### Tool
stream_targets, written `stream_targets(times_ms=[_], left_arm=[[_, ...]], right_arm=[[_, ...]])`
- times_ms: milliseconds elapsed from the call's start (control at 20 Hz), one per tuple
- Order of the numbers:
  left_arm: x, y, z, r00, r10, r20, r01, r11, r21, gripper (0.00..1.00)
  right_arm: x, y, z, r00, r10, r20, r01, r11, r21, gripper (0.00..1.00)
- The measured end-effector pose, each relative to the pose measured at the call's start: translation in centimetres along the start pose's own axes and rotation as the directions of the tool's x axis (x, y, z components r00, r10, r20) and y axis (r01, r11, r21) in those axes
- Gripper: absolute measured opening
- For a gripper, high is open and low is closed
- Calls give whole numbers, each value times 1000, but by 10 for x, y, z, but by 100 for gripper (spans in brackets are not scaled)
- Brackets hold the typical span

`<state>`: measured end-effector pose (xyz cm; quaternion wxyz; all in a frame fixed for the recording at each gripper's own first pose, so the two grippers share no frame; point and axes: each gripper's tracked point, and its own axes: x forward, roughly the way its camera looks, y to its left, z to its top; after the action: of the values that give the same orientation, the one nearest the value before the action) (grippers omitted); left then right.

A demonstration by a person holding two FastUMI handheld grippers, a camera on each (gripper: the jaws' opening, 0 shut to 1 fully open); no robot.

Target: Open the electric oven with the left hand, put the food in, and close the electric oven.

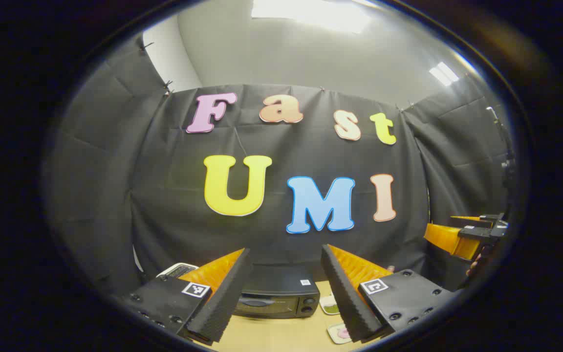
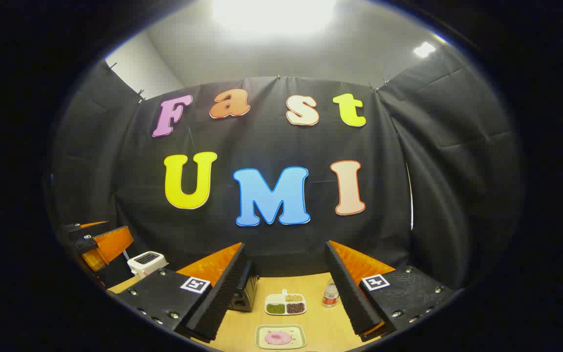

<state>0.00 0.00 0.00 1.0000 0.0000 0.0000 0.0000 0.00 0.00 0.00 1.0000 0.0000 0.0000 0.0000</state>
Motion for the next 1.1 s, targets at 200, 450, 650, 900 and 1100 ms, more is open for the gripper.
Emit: stream_targets(times_ms=[200, 450, 650, 900, 1100], left_arm=[[3, -5, 2, 1000, -10, 1, 10, 1000, 1, 98], [12, -3, -7, 1000, -12, -12, 12, 1000, 0, 91], [21, -1, -18, 999, -19, -38, 18, 1000, -11, 100], [43, 14, -44, 995, -14, -95, 13, 1000, -12, 91], [66, 22, -82, 986, -23, -168, 25, 1000, 7, 91]], right_arm=[[6, -6, -6, 1000, -9, -6, 9, 1000, -3, 97], [10, -11, -11, 1000, -21, -20, 21, 1000, 7, 97], [12, -10, -14, 1000, -23, -20, 23, 1000, -3, 97], [17, -10, -25, 999, -24, -37, 23, 1000, -5, 97], [22, -12, -36, 998, -29, -59, 28, 999, -20, 97]])
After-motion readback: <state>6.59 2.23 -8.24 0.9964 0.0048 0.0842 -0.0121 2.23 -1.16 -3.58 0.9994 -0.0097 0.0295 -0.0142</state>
